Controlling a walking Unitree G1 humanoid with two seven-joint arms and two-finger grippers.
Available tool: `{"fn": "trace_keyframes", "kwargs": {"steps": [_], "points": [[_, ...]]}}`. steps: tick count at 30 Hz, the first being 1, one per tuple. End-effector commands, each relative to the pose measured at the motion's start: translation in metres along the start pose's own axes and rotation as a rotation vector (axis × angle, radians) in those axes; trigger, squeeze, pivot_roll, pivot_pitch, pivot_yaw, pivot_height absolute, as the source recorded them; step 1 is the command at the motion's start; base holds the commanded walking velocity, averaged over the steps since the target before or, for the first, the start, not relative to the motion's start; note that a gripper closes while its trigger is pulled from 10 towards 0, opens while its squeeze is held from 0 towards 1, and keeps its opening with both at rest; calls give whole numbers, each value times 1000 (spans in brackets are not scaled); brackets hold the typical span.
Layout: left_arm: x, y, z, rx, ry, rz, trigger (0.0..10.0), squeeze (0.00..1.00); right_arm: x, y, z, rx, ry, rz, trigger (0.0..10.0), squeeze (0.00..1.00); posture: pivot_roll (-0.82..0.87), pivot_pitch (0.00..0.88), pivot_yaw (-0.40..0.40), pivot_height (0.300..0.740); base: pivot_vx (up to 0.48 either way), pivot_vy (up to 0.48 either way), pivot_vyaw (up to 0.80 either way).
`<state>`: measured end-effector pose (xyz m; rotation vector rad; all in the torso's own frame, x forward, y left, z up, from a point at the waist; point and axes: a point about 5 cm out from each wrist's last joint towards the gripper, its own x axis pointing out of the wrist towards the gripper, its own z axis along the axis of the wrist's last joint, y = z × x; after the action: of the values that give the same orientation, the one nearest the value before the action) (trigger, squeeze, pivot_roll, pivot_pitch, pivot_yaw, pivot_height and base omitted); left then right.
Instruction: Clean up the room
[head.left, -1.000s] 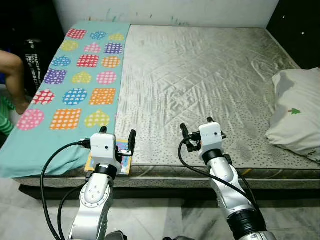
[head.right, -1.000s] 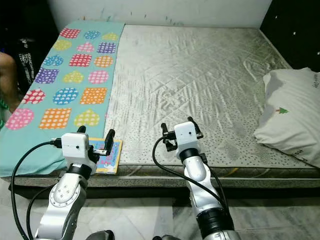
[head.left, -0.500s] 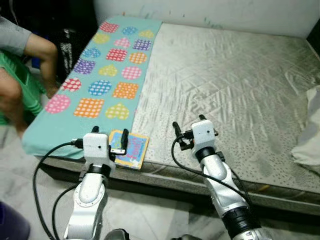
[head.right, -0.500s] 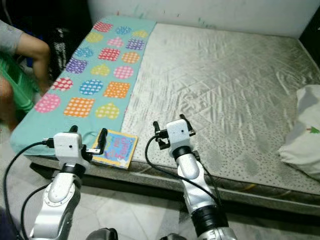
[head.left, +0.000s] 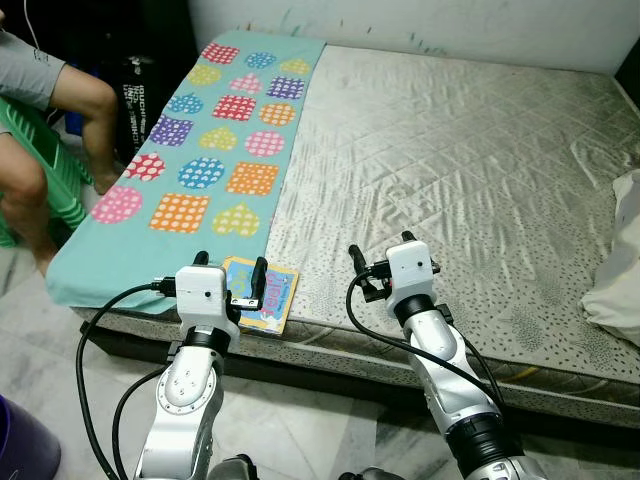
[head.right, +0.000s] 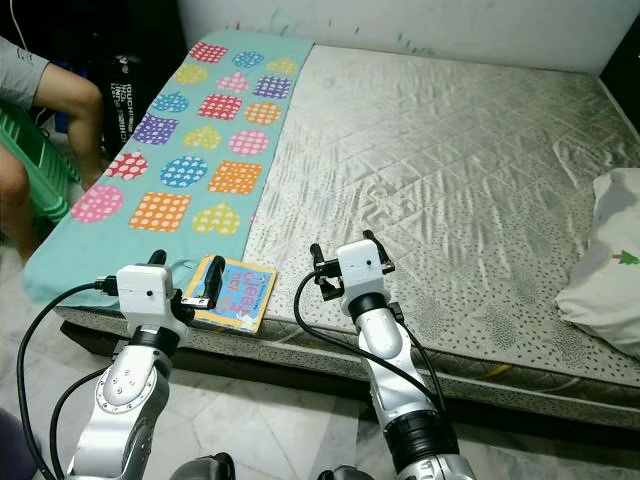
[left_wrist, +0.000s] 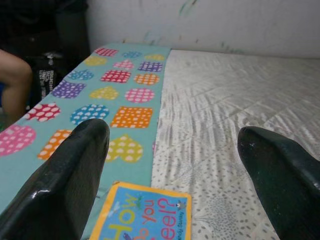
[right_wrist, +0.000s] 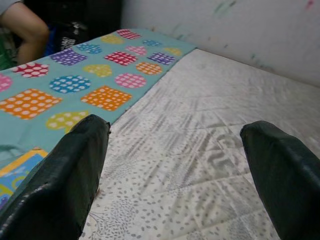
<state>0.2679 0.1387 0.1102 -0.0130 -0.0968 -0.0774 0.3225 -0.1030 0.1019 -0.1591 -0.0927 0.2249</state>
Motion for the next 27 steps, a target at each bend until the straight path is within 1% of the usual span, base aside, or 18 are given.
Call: {"fn": "trace_keyframes", "kwargs": {"steps": [1,7,10,14,17,27], "points": [[0,-2,-1,1,3,-5,10000,0,-1,-3,-3,5,14,-7,10000,0,57,129,-62,731,0,0,-800],[0,-1,-1,-1,4,0,10000,0,-1,-1,-2,-31,2,14,10000,0,57,132,-63,731,0,0,0],[0,-1,-1,-1,5,1,10000,0,-1,0,-2,-41,3,19,10000,0,57,132,-62,731,0,0,800],[0,-1,-2,-1,6,0,10000,0,-1,0,-2,-30,3,14,10000,0,57,132,-62,731,0,0,800],[0,-1,-2,-1,6,-1,10000,0,-1,0,-2,-27,3,11,10000,0,56,134,-61,731,0,0,469],[0,-1,-2,3,7,-2,10000,0,-1,0,-3,-21,6,8,10000,0,57,135,-60,731,0,0,0]]}}
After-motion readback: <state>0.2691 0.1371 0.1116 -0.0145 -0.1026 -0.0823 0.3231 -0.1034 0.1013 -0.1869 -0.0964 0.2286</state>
